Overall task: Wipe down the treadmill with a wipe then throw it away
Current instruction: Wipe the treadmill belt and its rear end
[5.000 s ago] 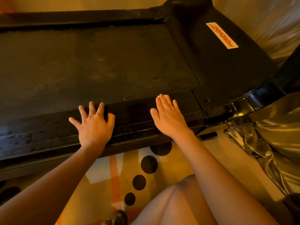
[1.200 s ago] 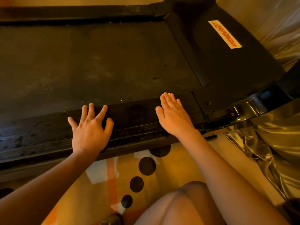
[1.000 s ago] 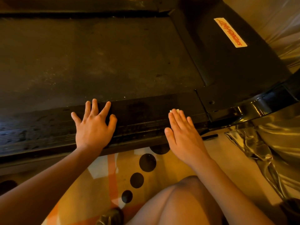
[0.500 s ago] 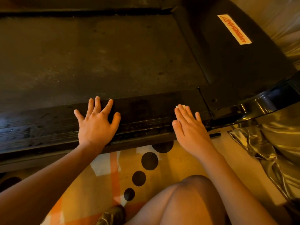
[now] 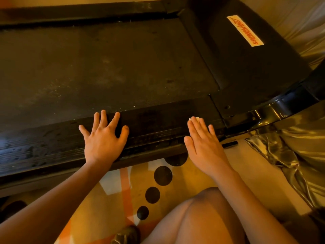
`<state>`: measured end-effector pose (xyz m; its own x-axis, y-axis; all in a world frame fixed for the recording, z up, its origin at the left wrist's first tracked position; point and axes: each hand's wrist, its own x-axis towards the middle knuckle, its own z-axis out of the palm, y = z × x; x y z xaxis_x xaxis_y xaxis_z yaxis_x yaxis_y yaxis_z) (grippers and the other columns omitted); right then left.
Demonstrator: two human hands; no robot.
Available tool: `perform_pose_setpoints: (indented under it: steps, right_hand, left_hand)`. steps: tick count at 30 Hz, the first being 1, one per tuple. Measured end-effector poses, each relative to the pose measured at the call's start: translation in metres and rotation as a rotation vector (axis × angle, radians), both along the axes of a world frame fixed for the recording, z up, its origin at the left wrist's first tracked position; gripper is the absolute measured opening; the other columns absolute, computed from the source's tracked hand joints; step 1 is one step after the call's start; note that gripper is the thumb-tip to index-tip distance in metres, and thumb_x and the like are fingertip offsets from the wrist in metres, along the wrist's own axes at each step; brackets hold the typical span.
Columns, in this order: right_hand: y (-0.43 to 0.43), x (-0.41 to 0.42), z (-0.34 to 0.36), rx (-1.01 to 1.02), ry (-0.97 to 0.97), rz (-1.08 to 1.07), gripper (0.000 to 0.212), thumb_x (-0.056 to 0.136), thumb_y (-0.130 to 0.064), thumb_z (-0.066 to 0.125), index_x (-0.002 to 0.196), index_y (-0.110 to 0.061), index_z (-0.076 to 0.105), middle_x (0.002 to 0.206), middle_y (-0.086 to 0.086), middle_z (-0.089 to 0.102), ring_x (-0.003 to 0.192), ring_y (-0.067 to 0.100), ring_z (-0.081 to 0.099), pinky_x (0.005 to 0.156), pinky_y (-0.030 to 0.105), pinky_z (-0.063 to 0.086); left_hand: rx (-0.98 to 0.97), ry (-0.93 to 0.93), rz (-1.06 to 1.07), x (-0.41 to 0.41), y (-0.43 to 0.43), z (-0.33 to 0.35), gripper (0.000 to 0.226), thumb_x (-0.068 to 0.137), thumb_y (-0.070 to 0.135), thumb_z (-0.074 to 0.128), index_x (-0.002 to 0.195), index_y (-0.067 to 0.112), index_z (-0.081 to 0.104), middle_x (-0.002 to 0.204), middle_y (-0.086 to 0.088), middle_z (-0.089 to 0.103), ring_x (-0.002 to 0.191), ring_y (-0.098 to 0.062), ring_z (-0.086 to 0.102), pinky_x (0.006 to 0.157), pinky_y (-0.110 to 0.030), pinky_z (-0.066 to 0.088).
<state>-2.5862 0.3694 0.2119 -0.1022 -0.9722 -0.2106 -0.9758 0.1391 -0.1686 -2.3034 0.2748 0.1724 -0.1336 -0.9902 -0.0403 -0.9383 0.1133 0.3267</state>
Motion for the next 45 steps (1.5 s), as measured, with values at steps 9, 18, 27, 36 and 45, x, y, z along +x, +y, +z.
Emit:
perform_pose_setpoints:
  steps: [9, 18, 27, 36, 45]
  right_hand:
    - [-0.056, 0.014, -0.001, 0.007, -0.029, -0.011, 0.061, 0.110, -0.046, 0.008, 0.164, -0.020, 0.001, 0.172, 0.000, -0.007, 0.157, 0.016, -0.012, 0.126, 0.039, -0.010]
    - [-0.012, 0.012, -0.006, -0.029, -0.015, 0.106, 0.059, 0.110, -0.047, 0.009, 0.164, -0.024, 0.001, 0.172, -0.007, -0.007, 0.155, 0.008, -0.016, 0.126, 0.039, -0.013]
    - [0.010, 0.055, -0.012, -0.046, -0.038, 0.192, 0.062, 0.110, -0.048, 0.010, 0.163, -0.019, -0.003, 0.172, -0.002, -0.010, 0.156, 0.013, -0.018, 0.129, 0.041, -0.006]
    - [0.010, 0.070, -0.014, -0.064, -0.018, 0.112, 0.064, 0.109, -0.049, 0.010, 0.163, -0.016, -0.003, 0.171, 0.001, -0.010, 0.156, 0.017, -0.017, 0.125, 0.037, -0.014]
    - [-0.084, 0.002, 0.003, 0.062, -0.006, 0.053, 0.062, 0.111, -0.046, 0.009, 0.164, -0.017, 0.001, 0.172, 0.001, -0.008, 0.157, 0.017, -0.012, 0.127, 0.042, -0.010]
  left_hand:
    - [-0.004, -0.012, -0.007, 0.000, -0.001, 0.000, 0.064, 0.104, 0.061, 0.030, 0.161, 0.032, 0.027, 0.169, -0.011, 0.016, 0.158, -0.030, 0.005, 0.119, -0.070, 0.002]
    - [-0.015, -0.021, -0.010, 0.000, -0.001, -0.001, 0.064, 0.104, 0.061, 0.029, 0.160, 0.032, 0.028, 0.169, -0.012, 0.017, 0.158, -0.031, 0.006, 0.119, -0.071, 0.003]
    - [-0.011, -0.013, -0.005, -0.001, 0.000, 0.000, 0.065, 0.104, 0.063, 0.029, 0.160, 0.032, 0.028, 0.169, -0.012, 0.017, 0.158, -0.031, 0.006, 0.119, -0.071, 0.003]
    - [-0.020, -0.007, -0.004, 0.000, -0.002, -0.001, 0.065, 0.103, 0.063, 0.030, 0.160, 0.032, 0.030, 0.169, -0.012, 0.019, 0.157, -0.031, 0.008, 0.118, -0.072, 0.004]
    - [-0.010, -0.014, -0.007, 0.000, -0.002, 0.000, 0.065, 0.103, 0.063, 0.029, 0.160, 0.032, 0.028, 0.169, -0.011, 0.017, 0.158, -0.030, 0.006, 0.119, -0.071, 0.003]
